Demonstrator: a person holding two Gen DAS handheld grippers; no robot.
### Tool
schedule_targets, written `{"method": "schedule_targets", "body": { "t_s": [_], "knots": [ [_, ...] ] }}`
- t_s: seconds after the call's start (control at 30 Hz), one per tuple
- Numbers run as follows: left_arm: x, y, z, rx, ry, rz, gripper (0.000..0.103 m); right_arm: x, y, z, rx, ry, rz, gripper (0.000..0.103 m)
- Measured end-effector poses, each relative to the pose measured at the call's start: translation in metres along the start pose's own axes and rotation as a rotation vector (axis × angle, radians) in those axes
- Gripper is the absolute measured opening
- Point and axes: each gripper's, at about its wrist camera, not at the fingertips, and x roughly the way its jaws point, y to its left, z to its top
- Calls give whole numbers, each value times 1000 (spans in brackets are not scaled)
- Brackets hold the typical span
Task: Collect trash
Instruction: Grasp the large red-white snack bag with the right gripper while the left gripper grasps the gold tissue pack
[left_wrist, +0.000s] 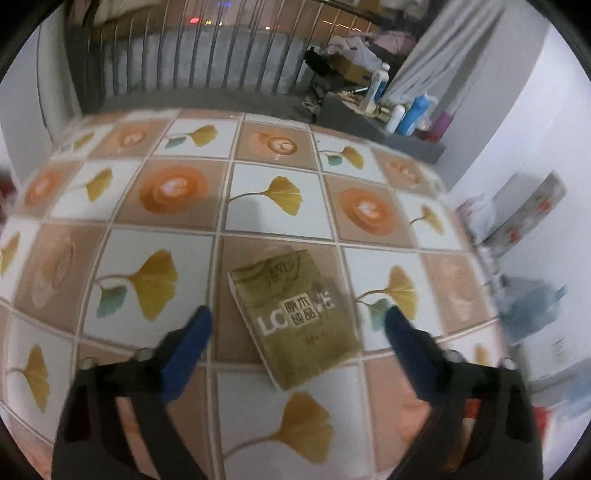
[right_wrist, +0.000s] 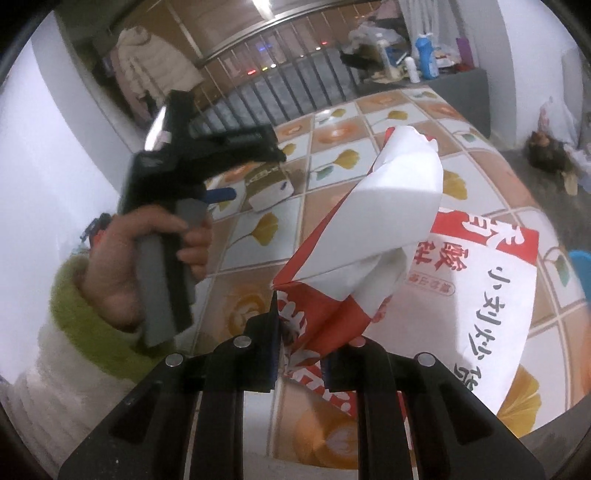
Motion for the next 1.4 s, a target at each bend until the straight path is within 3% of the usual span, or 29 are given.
{"method": "schedule_targets", "body": {
  "t_s": [0.07, 0.2, 0.33, 0.53, 0.67, 0.73, 0.77, 0.87, 0.9, 1.0, 1.13, 1.27, 1.4],
  "knots": [
    [4, 1, -3, 4, 4, -2, 59, 0, -2, 1, 11, -3, 14, 15],
    [-5, 10, -13, 13, -13, -45, 50, -4, -9, 2, 15, -2, 47, 15],
    [-28, 16, -35, 75, 21, -104, 47, -6, -13, 3, 19, 15, 87, 15],
    [-75, 34, -93, 190, 99, -180, 47, -14, -21, -6, 57, 56, 161, 15],
    [-99, 46, -125, 191, 151, -207, 48, -17, -20, -9, 55, 78, 188, 15],
    [-105, 51, -132, 144, 164, -212, 56, -17, -19, -9, 52, 77, 175, 16],
    [-107, 53, -134, 116, 166, -214, 65, -16, -19, -9, 60, 82, 170, 17],
    [-111, 52, -137, 50, 136, -226, 74, -16, -18, -6, 72, 74, 158, 19],
    [-111, 48, -138, 43, 129, -219, 79, -17, -16, -5, 68, 67, 146, 20],
    [-105, 35, -142, 83, 104, -135, 81, -19, -8, -7, 37, 41, 80, 31],
    [-98, 22, -148, 165, 64, -11, 81, -16, 5, -8, -15, 24, -19, 33],
    [-94, 20, -154, 206, 39, 26, 76, -16, 6, -9, -32, 18, -38, 16],
    [-97, 18, -157, 239, 34, 23, 64, -20, 7, -8, -48, 17, 30, 16]
  ]
}}
